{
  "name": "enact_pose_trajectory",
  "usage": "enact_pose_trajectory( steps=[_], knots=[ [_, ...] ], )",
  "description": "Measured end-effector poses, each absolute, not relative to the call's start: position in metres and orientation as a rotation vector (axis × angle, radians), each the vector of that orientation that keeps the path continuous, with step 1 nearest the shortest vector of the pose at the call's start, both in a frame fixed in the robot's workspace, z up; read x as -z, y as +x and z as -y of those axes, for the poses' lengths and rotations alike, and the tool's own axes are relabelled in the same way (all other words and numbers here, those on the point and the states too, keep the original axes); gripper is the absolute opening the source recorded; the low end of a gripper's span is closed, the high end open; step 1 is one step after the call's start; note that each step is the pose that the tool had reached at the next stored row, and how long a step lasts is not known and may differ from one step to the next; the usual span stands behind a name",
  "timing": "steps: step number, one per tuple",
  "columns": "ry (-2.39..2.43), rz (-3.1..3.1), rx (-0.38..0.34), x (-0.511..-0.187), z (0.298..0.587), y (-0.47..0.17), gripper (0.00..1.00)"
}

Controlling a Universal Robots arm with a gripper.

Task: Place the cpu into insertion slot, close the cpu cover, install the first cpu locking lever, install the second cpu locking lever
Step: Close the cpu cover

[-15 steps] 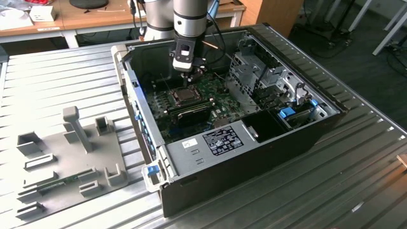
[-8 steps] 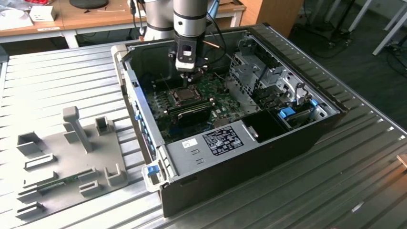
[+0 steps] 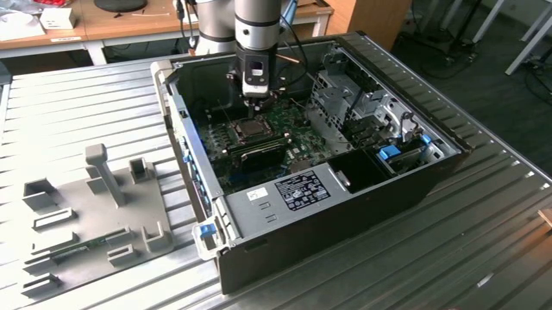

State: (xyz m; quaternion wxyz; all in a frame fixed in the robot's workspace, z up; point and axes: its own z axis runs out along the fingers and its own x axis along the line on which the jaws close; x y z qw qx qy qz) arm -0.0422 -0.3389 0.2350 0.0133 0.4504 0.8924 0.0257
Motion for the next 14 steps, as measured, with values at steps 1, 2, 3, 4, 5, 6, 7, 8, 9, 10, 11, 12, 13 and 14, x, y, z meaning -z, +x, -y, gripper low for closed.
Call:
enact_pose_trajectory(
  steps=[1, 2, 3, 4, 5, 6, 7, 8, 9, 10, 11, 12, 13, 14],
  knots=[
    [1.388, -2.788, -0.08, -0.235, 0.3389, -0.0424, 0.1],
    [1.374, -2.795, -0.08, -0.235, 0.3389, -0.0425, 0.1],
    [1.359, -2.802, -0.08, -0.235, 0.3389, -0.0426, 0.1],
    [1.345, -2.809, -0.08, -0.235, 0.3389, -0.0427, 0.1],
    [1.331, -2.816, -0.08, -0.2349, 0.3389, -0.0428, 0.1],
    [1.317, -2.823, -0.08, -0.235, 0.3389, -0.043, 0.1],
    [1.302, -2.83, -0.08, -0.235, 0.3389, -0.043, 0.1],
    [1.292, -2.834, -0.079, -0.235, 0.339, -0.0431, 0.1],
    [1.29, -2.836, -0.079, -0.235, 0.339, -0.0431, 0.1],
    [1.29, -2.836, -0.079, -0.235, 0.339, -0.0431, 0.1],
    [1.29, -2.836, -0.079, -0.235, 0.339, -0.0431, 0.1],
    [1.289, -2.836, -0.079, -0.235, 0.3389, -0.0431, 0.1],
    [1.289, -2.836, -0.079, -0.235, 0.339, -0.0431, 0.1],
    [1.289, -2.836, -0.079, -0.2349, 0.3389, -0.043, 0.1]
  ],
)
